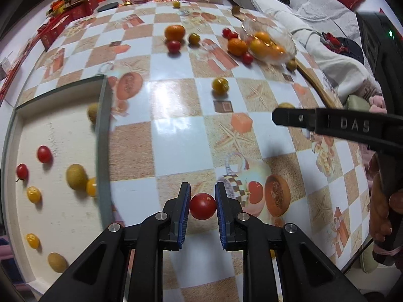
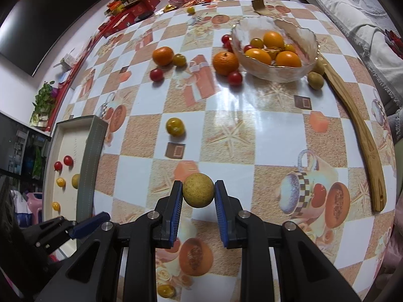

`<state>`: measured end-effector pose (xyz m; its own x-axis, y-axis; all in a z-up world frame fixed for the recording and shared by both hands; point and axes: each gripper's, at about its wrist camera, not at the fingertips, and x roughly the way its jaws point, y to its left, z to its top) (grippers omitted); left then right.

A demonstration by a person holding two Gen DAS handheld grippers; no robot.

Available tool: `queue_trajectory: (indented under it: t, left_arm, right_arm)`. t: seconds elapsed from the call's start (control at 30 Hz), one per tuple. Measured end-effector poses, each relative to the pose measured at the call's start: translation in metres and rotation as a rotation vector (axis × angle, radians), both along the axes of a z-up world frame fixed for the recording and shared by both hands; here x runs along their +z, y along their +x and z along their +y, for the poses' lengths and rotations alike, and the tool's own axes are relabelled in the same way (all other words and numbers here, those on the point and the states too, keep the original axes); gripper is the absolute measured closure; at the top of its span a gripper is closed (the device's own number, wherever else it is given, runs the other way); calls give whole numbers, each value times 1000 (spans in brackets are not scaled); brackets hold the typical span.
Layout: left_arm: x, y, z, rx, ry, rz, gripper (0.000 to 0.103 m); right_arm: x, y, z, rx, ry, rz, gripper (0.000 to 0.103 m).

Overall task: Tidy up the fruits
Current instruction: 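Carry the red tomato and brown fruit into the cream tray and release them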

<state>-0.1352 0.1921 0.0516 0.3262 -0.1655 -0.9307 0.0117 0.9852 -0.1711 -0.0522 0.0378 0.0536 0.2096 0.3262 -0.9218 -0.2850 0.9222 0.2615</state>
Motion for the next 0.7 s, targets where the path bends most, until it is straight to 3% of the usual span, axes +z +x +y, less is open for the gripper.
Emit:
queue_trajectory:
  t: [0.7]
  left_arm:
    - [17,-30,95,197,26,-17,82]
  right_arm:
    - [23,-23,91,171,-2,-14,75]
